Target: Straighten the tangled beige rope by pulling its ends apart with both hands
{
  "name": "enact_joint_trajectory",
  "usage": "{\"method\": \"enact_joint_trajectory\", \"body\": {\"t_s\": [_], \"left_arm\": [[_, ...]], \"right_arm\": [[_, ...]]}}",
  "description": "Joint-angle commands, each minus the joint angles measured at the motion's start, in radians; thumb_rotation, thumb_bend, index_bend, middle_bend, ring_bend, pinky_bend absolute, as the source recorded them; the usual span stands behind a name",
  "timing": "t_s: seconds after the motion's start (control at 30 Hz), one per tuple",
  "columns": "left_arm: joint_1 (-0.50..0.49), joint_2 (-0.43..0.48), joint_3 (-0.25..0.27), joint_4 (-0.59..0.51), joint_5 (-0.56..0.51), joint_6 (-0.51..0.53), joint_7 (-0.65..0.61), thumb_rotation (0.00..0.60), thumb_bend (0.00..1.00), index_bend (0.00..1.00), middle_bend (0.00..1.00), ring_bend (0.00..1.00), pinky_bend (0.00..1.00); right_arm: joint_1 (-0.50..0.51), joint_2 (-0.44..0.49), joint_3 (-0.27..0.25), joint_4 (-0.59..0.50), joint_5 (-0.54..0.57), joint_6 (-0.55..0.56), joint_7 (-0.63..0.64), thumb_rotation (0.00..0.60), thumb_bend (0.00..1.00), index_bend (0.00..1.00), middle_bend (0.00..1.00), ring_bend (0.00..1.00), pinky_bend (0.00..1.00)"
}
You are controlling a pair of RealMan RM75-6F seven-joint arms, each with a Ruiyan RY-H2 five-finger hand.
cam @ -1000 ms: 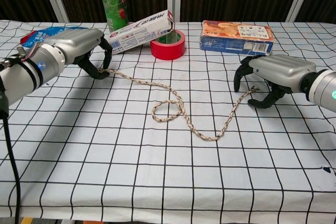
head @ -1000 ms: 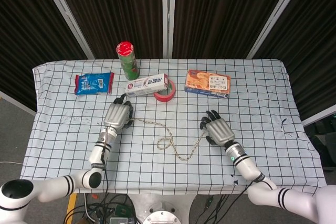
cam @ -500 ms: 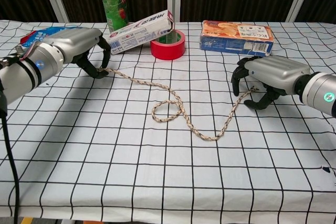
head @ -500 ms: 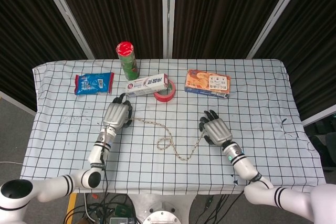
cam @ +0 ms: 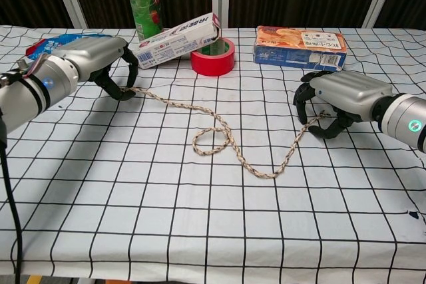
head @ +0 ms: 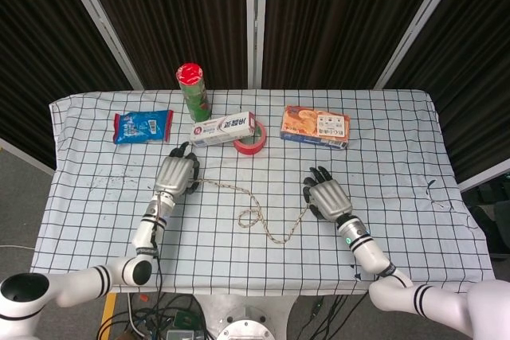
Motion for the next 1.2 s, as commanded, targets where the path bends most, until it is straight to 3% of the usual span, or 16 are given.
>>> {"method": "enact_joint_trajectory", "body": {"t_s": [0.03, 0.57, 1.2], "left_arm": [[0.000, 0.000, -0.001, 0.001, 0.000, 0.000, 0.000, 0.600, 0.28, 0.62, 0.31, 0.04, 0.17], [0.003, 0.006, -0.001, -0.007, 0.005, 0.003, -0.004, 0.600, 0.28, 0.62, 0.31, 0.04, 0.17], [0.010, 0.024, -0.001, -0.028, 0.002, 0.008, 0.001, 0.600, 0.28, 0.62, 0.31, 0.04, 0.17]], "right_arm": [[0.000, -0.002, 0.000, 0.001, -0.001, 0.002, 0.001, 0.600, 0.34, 0.55, 0.27, 0.00, 0.00], [-0.001, -0.004, 0.001, 0.009, -0.008, 0.013, 0.018, 0.600, 0.35, 0.63, 0.30, 0.00, 0.00], [-0.013, 0.026, 0.006, -0.028, -0.014, 0.053, 0.002, 0.600, 0.35, 0.64, 0.31, 0.00, 0.00]]}}
